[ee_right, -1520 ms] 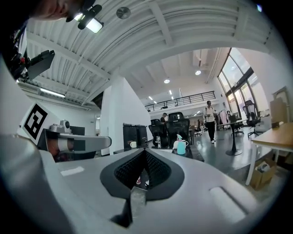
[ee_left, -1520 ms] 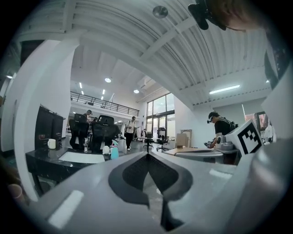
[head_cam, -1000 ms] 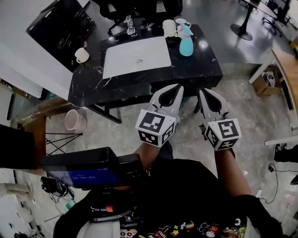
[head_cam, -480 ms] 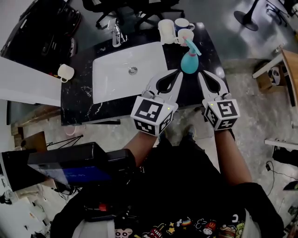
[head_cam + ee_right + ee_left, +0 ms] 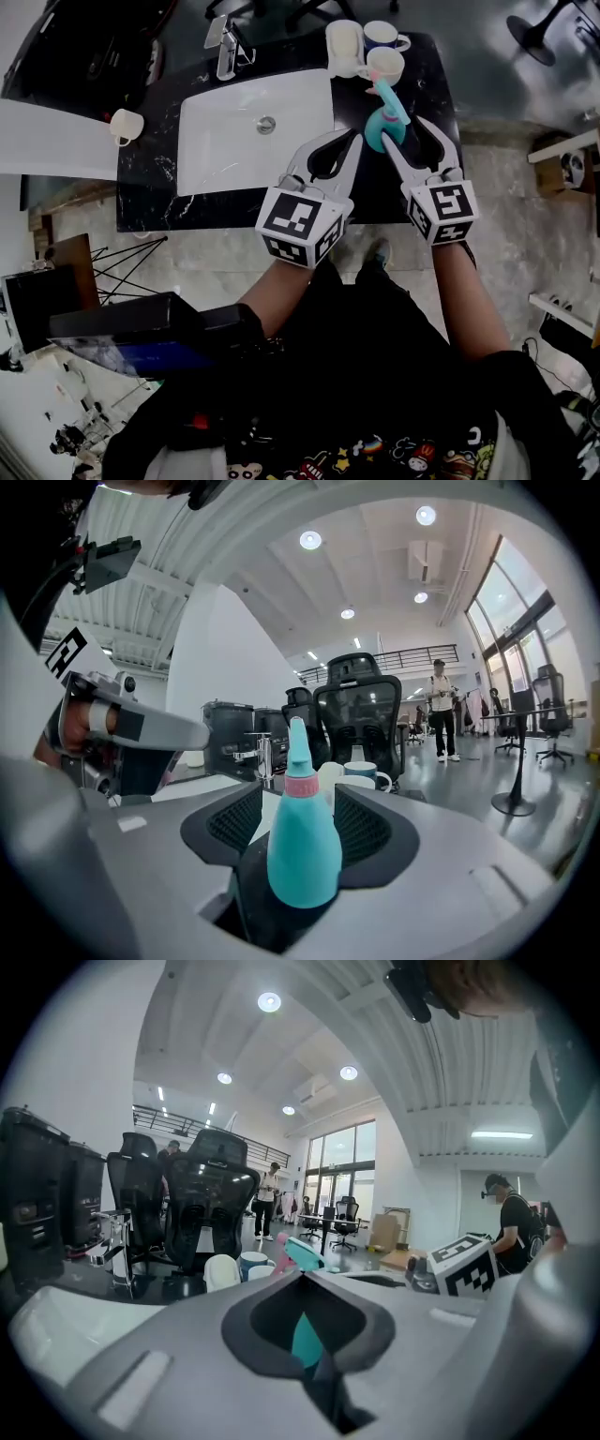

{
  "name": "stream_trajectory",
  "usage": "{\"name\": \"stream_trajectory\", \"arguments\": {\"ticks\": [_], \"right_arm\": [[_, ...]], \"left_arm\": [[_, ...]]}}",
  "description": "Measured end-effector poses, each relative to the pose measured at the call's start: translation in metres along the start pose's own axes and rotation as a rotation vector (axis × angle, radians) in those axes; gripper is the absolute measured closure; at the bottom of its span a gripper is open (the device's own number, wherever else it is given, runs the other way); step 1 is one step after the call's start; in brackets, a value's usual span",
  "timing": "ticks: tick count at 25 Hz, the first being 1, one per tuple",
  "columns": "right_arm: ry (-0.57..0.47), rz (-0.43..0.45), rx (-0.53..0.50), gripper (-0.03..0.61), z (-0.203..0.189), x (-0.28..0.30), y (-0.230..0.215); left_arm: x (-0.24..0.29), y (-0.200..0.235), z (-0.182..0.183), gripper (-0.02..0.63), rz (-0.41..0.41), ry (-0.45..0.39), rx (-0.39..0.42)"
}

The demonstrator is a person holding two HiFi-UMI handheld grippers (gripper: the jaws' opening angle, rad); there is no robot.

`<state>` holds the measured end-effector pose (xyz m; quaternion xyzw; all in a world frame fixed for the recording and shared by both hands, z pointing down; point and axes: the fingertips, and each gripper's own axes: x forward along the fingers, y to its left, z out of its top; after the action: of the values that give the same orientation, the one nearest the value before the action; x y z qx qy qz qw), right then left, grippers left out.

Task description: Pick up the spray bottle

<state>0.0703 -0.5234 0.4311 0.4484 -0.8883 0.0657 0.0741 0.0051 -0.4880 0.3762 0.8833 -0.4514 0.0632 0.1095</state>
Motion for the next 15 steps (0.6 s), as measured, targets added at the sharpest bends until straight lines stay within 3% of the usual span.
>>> {"name": "stream_trajectory", "arguments": {"ticks": [11,15], "right_arm": [[-0.034,0.091,-0.04,0.301,0.012,0.034,0.003],[-0.044,0.071,-0.045,0.362,0.015,0.038,0.0]], "left_arm": [[0.007,0.013,-0.007,0.614,0.052,0.018,-0.005],[0.006,0.016,-0.01,0.614,0.059,0.027,-0.008]]}}
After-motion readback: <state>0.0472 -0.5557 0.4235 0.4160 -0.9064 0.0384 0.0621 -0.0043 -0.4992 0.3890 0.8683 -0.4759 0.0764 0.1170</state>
